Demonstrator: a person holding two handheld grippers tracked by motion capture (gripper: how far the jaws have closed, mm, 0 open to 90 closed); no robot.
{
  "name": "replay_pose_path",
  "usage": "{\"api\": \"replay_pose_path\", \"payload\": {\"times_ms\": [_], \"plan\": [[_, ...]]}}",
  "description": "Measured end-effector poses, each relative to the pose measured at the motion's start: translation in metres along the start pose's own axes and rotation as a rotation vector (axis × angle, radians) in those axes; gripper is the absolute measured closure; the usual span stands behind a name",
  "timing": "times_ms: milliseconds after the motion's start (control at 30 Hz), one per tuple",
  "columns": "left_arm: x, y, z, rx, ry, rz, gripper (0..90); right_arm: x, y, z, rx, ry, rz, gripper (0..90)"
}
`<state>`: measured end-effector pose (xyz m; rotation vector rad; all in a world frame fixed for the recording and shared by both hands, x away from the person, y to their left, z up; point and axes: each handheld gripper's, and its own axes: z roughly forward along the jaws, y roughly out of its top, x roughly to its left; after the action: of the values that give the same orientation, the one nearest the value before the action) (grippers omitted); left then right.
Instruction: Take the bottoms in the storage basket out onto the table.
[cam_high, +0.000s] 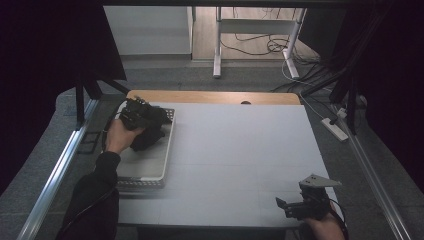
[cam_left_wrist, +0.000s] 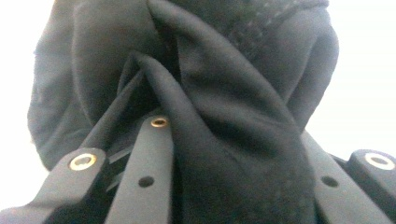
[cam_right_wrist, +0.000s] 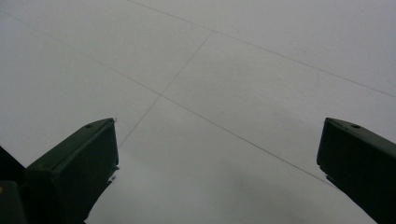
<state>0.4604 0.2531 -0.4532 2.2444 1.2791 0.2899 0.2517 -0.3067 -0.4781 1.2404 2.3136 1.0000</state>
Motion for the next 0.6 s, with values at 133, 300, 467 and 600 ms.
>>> {"api": "replay_pose_path", "payload": {"times_ms": [133, 300, 467, 600], "plan": [[-0.002, -0.001, -0.010, -0.023, -0.015, 0.006, 74.0, 0.000, 0.000, 0.000, -0.001, 0.000, 0.001, 0.0], [-0.006, -0.001, -0.023, -0.045, -0.034, 0.022, 73.7, 0.000, 0.000, 0.000, -0.002, -0.001, 0.003, 0.0], [-0.008, -0.001, -0.031, -0.054, -0.035, 0.014, 73.6, 0.000, 0.000, 0.000, -0.003, -0.002, 0.006, 0.0], [-0.007, -0.004, -0.037, -0.067, -0.032, 0.016, 73.6, 0.000, 0.000, 0.000, -0.002, -0.002, 0.006, 0.0]]}}
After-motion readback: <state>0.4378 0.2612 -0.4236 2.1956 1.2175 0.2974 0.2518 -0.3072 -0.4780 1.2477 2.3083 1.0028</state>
